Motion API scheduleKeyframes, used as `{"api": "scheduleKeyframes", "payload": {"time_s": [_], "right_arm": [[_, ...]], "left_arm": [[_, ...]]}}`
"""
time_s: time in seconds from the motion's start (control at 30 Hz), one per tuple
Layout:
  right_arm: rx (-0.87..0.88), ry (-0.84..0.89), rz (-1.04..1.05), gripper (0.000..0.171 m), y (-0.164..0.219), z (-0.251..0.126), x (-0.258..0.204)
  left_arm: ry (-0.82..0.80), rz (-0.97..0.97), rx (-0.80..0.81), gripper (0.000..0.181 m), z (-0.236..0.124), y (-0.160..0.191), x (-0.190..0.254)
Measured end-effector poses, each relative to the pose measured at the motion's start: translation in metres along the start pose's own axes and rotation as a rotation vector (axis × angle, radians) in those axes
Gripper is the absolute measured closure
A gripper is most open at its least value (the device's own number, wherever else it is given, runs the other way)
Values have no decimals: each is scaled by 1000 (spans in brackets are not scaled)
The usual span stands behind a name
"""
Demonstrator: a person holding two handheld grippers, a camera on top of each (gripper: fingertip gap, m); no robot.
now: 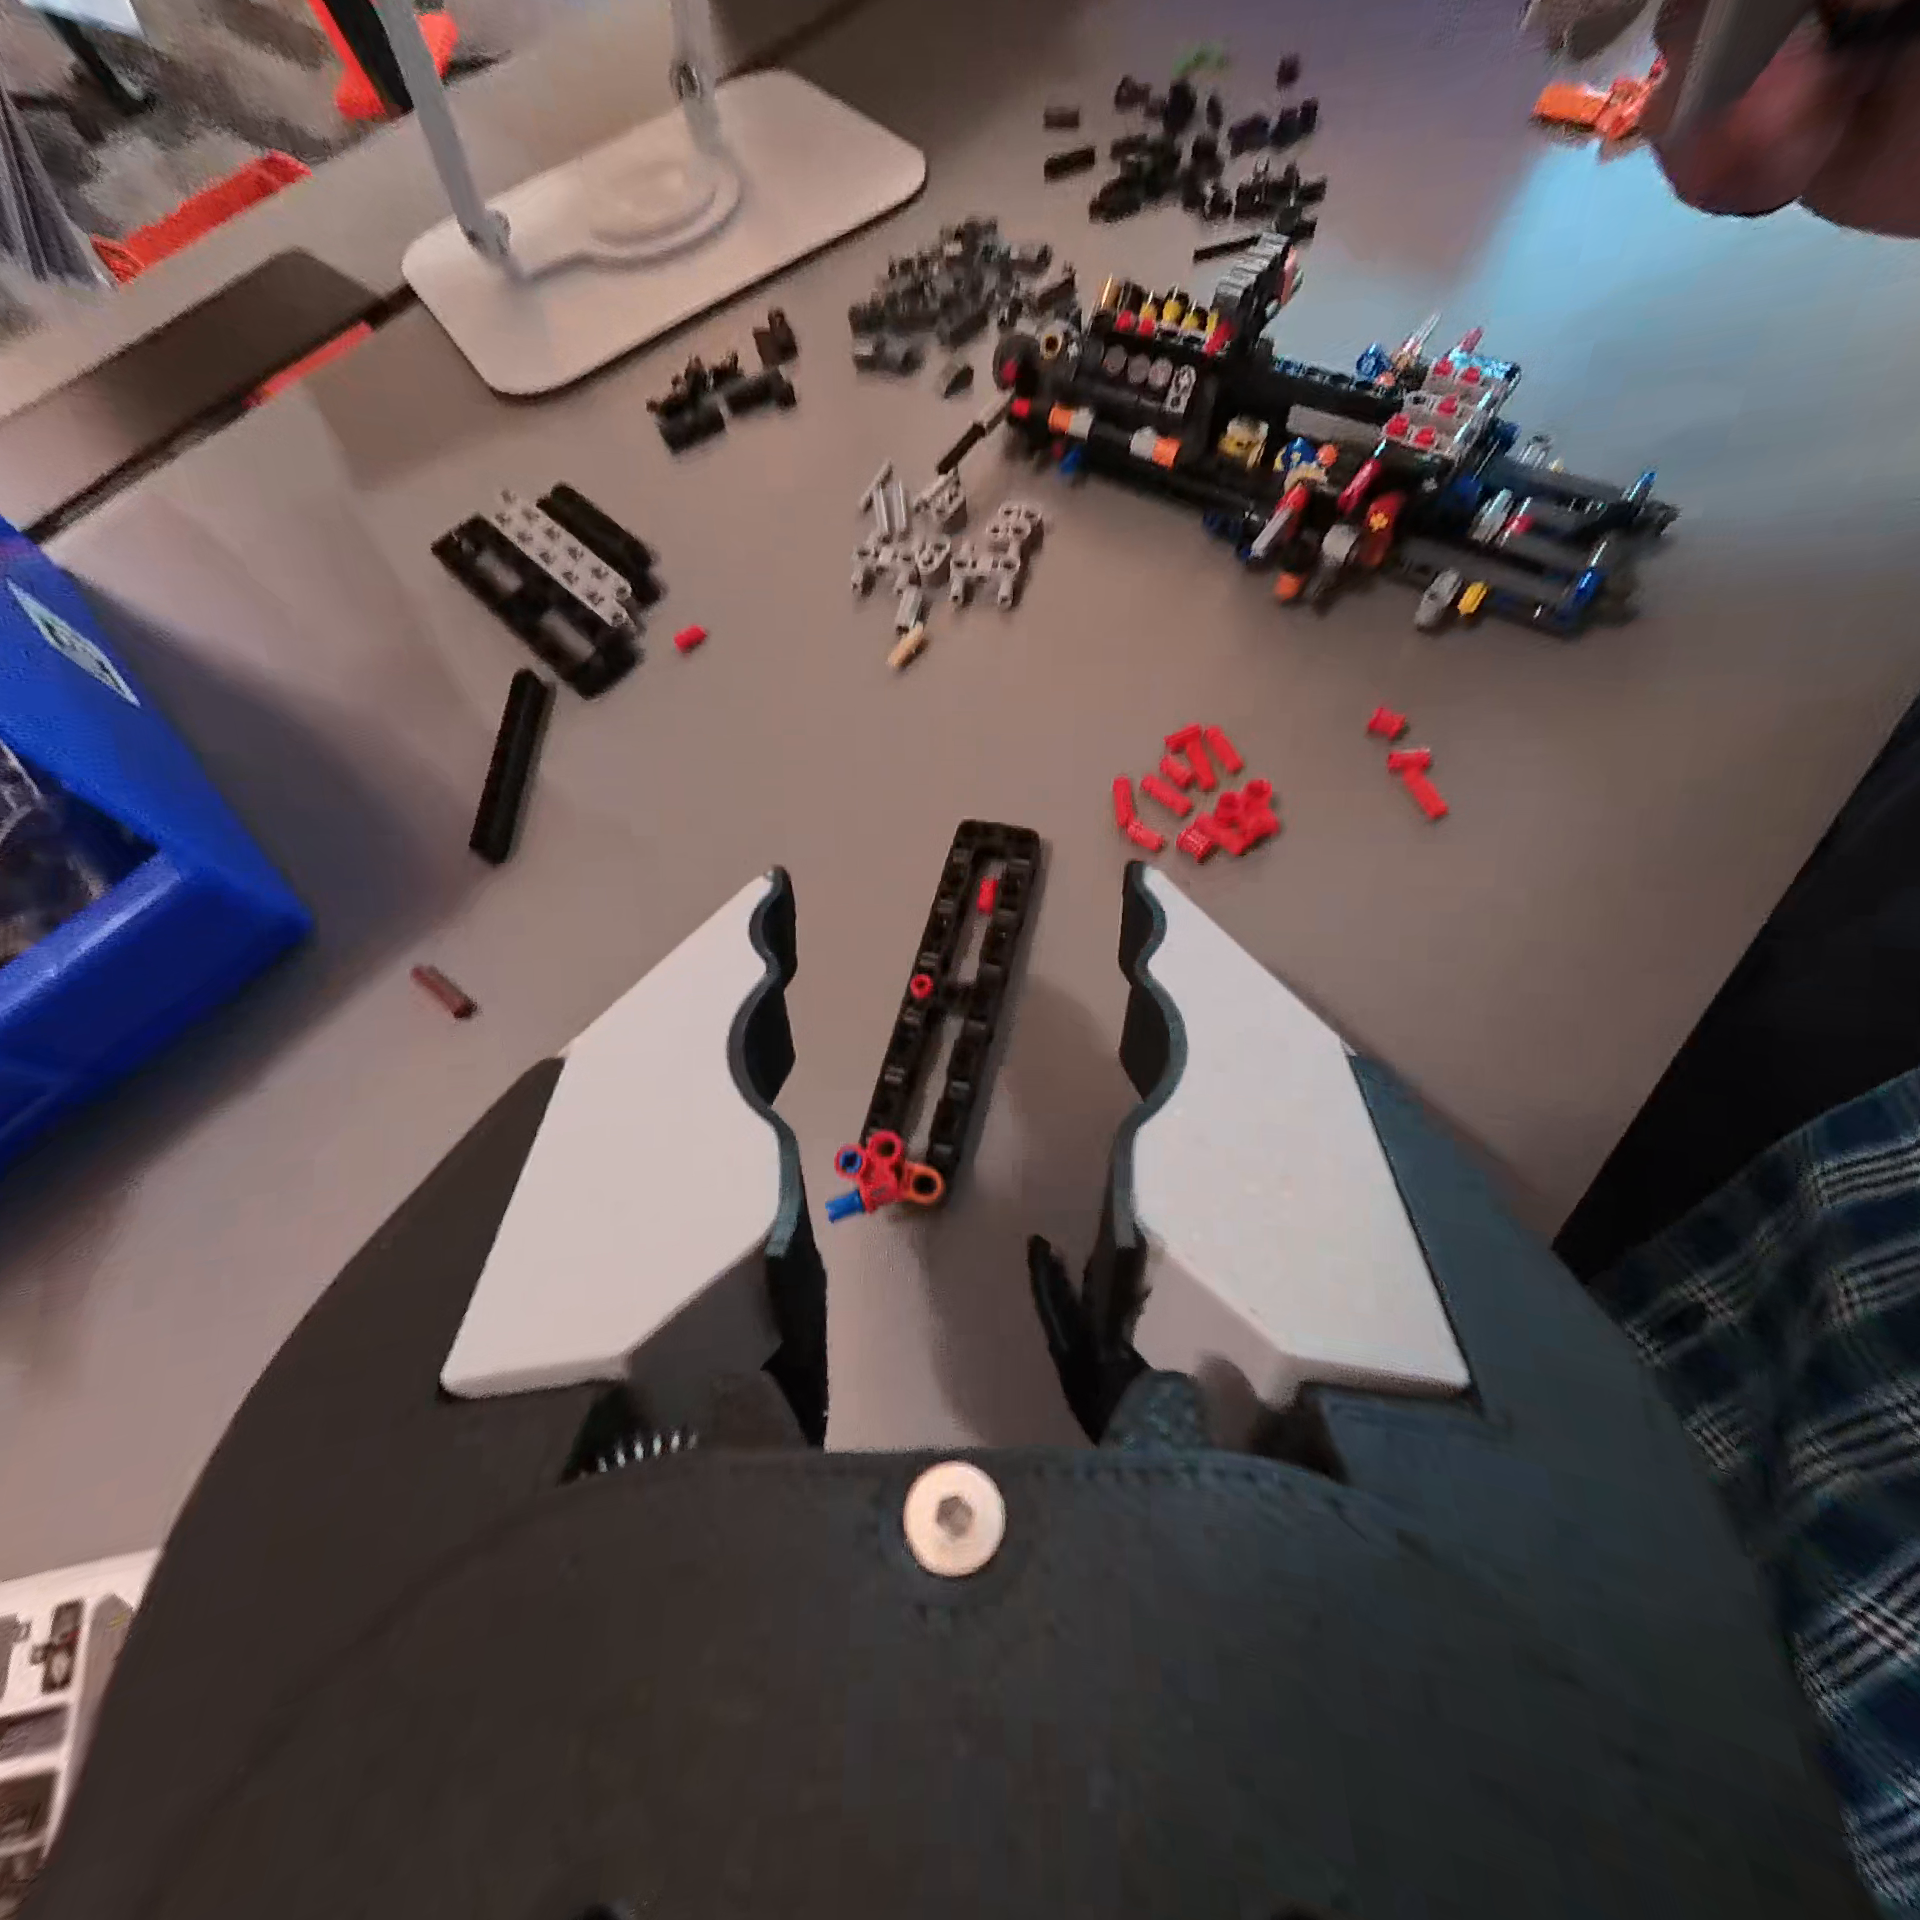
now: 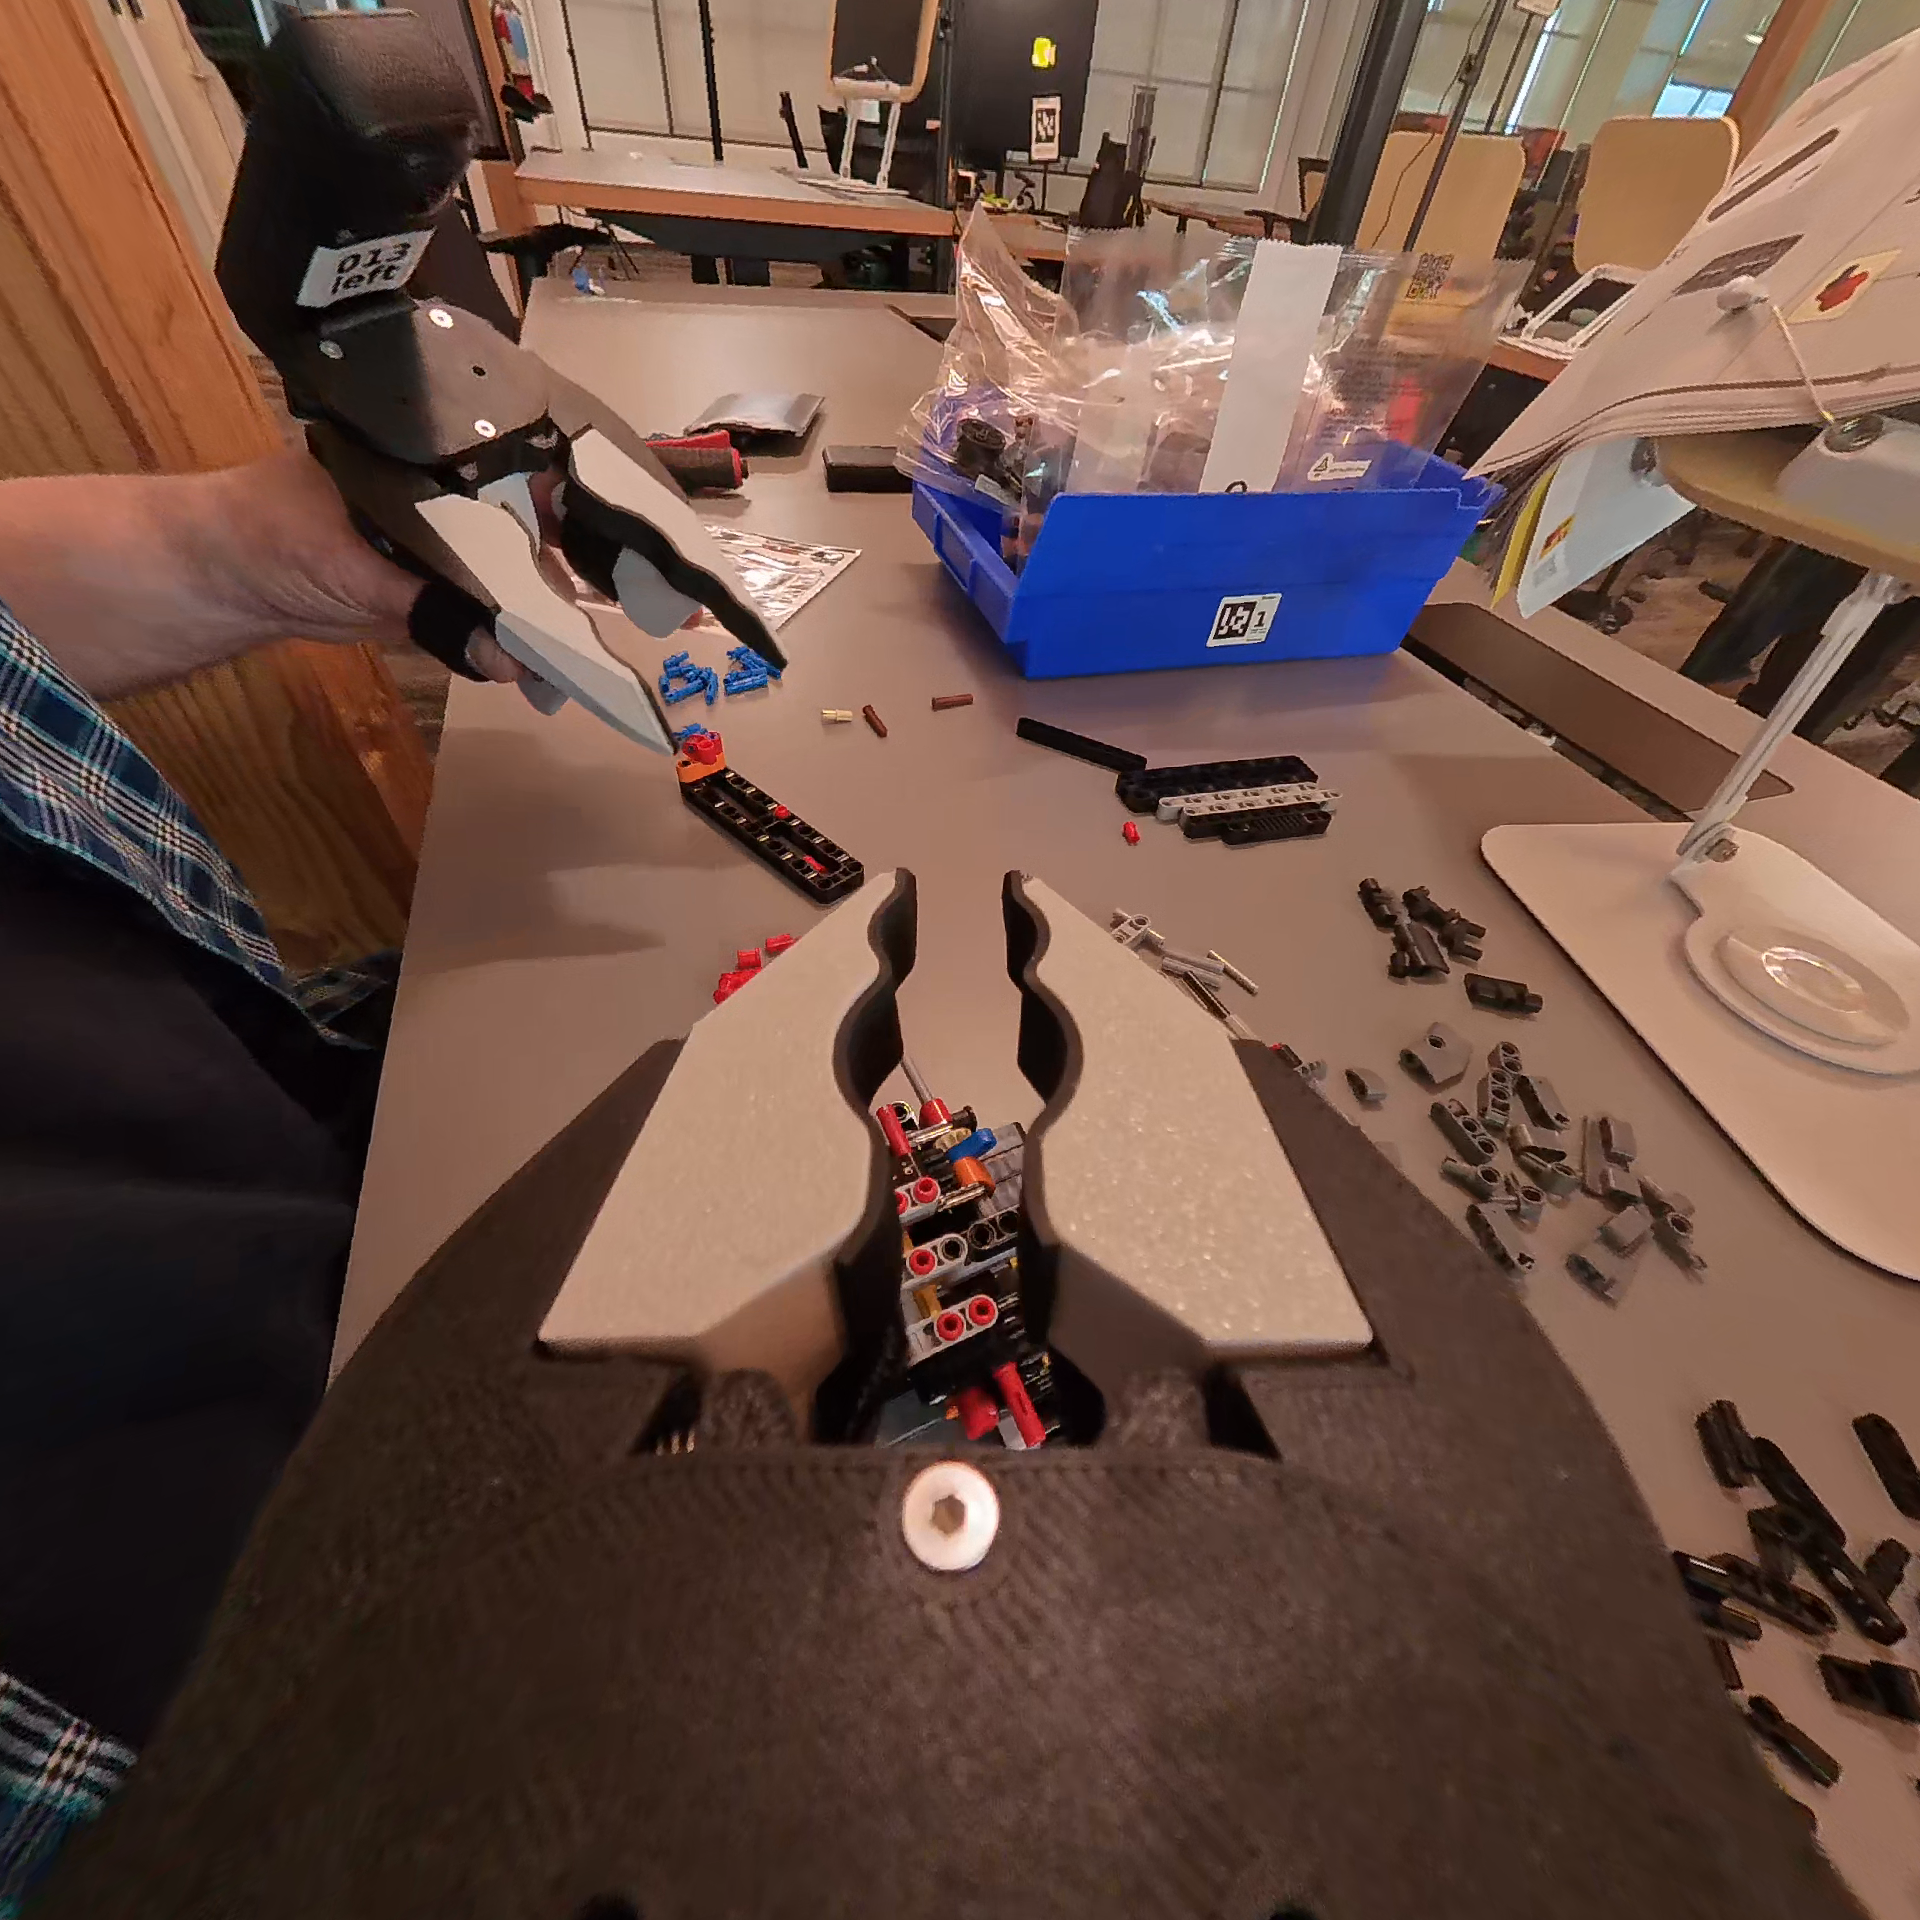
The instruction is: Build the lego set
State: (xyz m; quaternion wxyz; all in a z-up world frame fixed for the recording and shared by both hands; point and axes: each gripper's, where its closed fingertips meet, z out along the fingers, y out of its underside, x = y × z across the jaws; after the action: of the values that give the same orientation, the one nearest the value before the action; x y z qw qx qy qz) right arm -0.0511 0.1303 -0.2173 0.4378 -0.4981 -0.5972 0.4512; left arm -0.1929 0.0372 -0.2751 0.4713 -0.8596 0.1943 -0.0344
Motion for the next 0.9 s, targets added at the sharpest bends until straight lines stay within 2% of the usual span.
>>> {"api": "scheduleKeyframes", "payload": {"time_s": [0.47, 0.73, 0.9], "right_arm": [[-15, 0, -16, 158, 2, 1, -3], [-19, -6, -15, 157, 3, 0, -3], [-20, -8, -15, 158, 4, 0, -4]], "left_arm": [[29, -37, -161, 126, 13, 47, -1], [43, -42, -181, 140, 19, 55, 1], [22, -34, -185, 138, 21, 56, -1]]}}
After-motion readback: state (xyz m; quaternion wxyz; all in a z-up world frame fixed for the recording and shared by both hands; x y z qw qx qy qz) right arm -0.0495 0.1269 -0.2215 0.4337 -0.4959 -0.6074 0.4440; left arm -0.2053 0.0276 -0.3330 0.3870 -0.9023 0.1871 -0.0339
